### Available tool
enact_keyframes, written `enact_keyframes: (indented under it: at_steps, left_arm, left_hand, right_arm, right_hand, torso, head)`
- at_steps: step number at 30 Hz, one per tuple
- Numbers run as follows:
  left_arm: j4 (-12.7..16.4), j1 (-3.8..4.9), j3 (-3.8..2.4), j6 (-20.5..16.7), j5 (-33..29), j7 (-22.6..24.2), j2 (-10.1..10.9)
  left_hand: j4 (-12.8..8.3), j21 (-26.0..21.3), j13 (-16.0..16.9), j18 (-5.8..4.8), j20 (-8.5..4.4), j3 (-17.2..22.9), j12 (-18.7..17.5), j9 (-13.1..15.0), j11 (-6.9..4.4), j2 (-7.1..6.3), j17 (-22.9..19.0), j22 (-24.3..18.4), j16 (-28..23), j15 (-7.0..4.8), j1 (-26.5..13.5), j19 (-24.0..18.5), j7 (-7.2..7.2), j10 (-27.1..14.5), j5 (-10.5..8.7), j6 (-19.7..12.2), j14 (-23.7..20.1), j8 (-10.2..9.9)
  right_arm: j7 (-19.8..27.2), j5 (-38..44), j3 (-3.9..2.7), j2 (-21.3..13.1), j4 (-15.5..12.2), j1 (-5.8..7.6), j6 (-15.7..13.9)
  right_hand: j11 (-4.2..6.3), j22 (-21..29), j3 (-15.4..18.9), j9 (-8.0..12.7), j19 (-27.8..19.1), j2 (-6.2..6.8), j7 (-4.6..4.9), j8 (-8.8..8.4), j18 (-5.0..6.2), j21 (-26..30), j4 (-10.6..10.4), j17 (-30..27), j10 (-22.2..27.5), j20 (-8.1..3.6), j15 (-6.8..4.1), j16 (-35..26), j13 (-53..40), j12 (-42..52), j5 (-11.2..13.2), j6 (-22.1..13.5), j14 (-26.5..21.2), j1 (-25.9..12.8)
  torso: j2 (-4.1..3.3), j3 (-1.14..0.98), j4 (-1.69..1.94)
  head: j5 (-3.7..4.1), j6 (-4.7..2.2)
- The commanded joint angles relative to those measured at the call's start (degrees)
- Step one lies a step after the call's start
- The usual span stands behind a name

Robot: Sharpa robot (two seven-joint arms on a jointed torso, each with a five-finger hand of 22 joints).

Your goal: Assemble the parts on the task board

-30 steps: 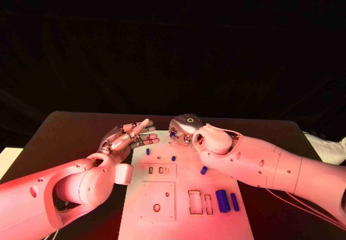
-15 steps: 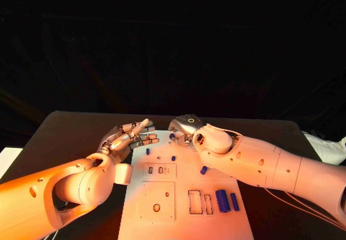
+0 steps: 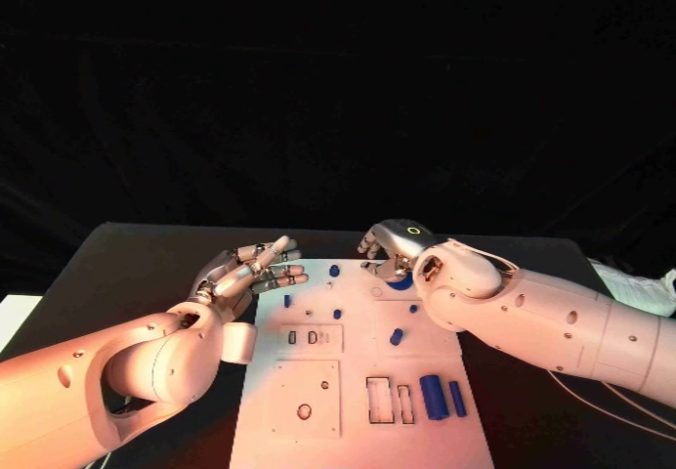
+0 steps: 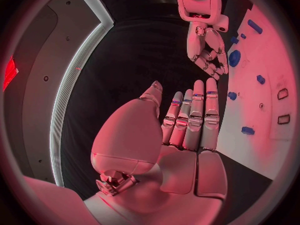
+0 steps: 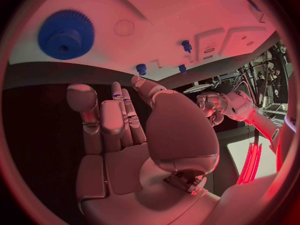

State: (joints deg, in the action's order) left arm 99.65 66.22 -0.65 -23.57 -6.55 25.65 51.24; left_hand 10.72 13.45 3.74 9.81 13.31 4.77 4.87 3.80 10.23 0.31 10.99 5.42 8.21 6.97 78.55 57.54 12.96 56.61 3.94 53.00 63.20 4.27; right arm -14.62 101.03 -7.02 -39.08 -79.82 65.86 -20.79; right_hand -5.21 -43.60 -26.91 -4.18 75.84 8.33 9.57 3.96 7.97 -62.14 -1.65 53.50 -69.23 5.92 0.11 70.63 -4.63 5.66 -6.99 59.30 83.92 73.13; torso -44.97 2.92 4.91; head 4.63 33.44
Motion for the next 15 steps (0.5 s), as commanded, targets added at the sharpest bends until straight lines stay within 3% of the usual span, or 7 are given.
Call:
enact_keyframes:
  at_steps: [1,5,7,8,9,10,15]
  left_arm:
    - [0.28,0.11,-0.05,1.56,-0.07,0.20,0.12]
    - [0.41,0.10,-0.05,1.62,-0.07,0.30,0.25]
    - [0.51,0.09,-0.05,1.66,-0.07,0.37,0.37]
    - [0.53,0.09,-0.04,1.67,-0.07,0.38,0.42]
    - [0.54,0.09,-0.04,1.68,-0.07,0.39,0.44]
    - [0.54,0.08,-0.04,1.70,-0.07,0.39,0.46]
    - [0.48,0.06,-0.04,1.92,-0.07,0.53,0.40]
  left_hand:
    - [-0.39,-0.33,-0.04,0.63,0.03,0.01,-0.28,-0.05,0.05,0.18,0.05,-0.09,-0.32,0.30,0.29,0.22,0.08,-0.14,-0.18,0.20,0.25,-0.36]
    - [-0.44,-0.36,-0.05,0.63,0.03,0.00,-0.32,-0.06,0.05,0.19,0.07,-0.11,-0.36,0.30,0.30,0.23,0.05,-0.18,-0.18,0.17,0.24,-0.38]
    - [-0.45,-0.37,-0.05,0.63,0.03,0.01,-0.33,-0.06,0.05,0.20,0.08,-0.11,-0.36,0.30,0.31,0.23,0.05,-0.19,-0.18,0.17,0.25,-0.39]
    - [-0.45,-0.37,-0.05,0.63,0.03,0.01,-0.33,-0.06,0.05,0.20,0.08,-0.11,-0.36,0.30,0.31,0.23,0.05,-0.19,-0.18,0.17,0.25,-0.39]
    - [-0.45,-0.37,-0.05,0.63,0.03,0.01,-0.33,-0.06,0.05,0.20,0.08,-0.11,-0.36,0.30,0.31,0.23,0.05,-0.19,-0.18,0.17,0.25,-0.39]
    - [-0.45,-0.37,-0.05,0.63,0.03,0.01,-0.33,-0.06,0.05,0.20,0.08,-0.11,-0.36,0.30,0.31,0.23,0.05,-0.19,-0.18,0.17,0.25,-0.39]
    - [-0.53,-0.39,-0.05,0.63,0.03,0.04,-0.34,-0.06,0.03,0.26,0.10,-0.13,-0.39,0.29,0.37,0.25,0.04,-0.19,-0.16,0.18,0.26,-0.39]
  right_arm:
    - [-1.06,-8.18,-0.43,-2.77,-2.39,-0.03,-0.20]
    - [-2.07,-11.13,-1.01,-6.37,-4.37,-0.09,2.91]
    - [-2.79,-11.83,-1.24,-7.84,-4.53,-0.28,4.96]
    - [-3.00,-12.02,-1.29,-8.21,-4.41,-0.37,5.60]
    - [-3.16,-12.16,-1.33,-8.44,-4.29,-0.47,6.05]
    - [-3.36,-12.42,-1.37,-8.69,-4.07,-0.62,6.56]
    - [-3.79,-13.82,-1.46,-8.66,-2.67,-1.08,7.54]
  right_hand:
    - [0.97,-1.37,1.45,0.14,0.70,1.61,-0.48,-0.22,-0.24,-1.00,-0.72,1.75,-4.11,-0.44,-0.76,1.22,-1.10,1.69,-0.55,-0.50,1.37,-0.87]
    - [3.02,-5.44,5.21,-0.04,2.13,3.32,-2.07,0.39,-0.86,-3.83,-1.22,9.06,-12.01,-2.04,-2.37,5.60,-5.42,7.83,-3.81,-0.29,2.58,-1.33]
    - [3.52,-7.96,8.53,0.06,2.95,3.48,-2.51,0.24,-1.35,-5.62,-1.84,11.44,-13.28,-2.86,-2.87,7.19,-11.18,13.79,-4.62,-1.46,2.84,-1.22]
    - [3.43,-9.15,11.22,-0.02,3.18,2.87,-2.86,0.50,-1.49,-6.54,-2.46,12.66,-10.95,-3.14,-2.87,8.10,-20.33,21.88,-5.18,-2.08,2.85,-0.21]
    - [2.95,-10.01,13.44,0.00,3.16,2.01,-2.88,0.55,-1.90,-7.16,-3.57,13.53,-9.47,-2.59,-3.02,8.67,-28.29,29.16,-4.98,-2.94,2.77,0.30]
    - [3.03,-10.97,14.35,-0.07,3.35,1.76,-2.37,0.79,-1.84,-7.78,-4.14,14.64,-8.86,-2.77,-2.88,9.28,-33.90,34.22,-5.12,-2.95,2.89,0.46]
    - [2.65,-14.15,18.03,-0.13,3.72,0.47,-1.97,1.53,-2.24,-10.09,-7.16,18.47,-6.78,-2.23,-2.29,11.46,-52.33,50.67,-5.46,-4.26,3.24,2.81]
  torso:
    - [0.08,-0.13,-0.82]
    - [0.13,-0.27,-1.17]
    - [0.09,-0.39,-1.45]
    - [0.08,-0.42,-1.52]
    - [0.07,-0.45,-1.56]
    - [0.06,-0.45,-1.60]
    - [0.03,-0.45,-1.49]
  head:
    - [-0.28,-0.25]
    - [-0.35,-0.45]
    - [-0.54,-0.50]
    - [-0.62,-0.49]
    - [-0.65,-0.48]
    - [-0.64,-0.44]
    - [-0.46,-0.36]
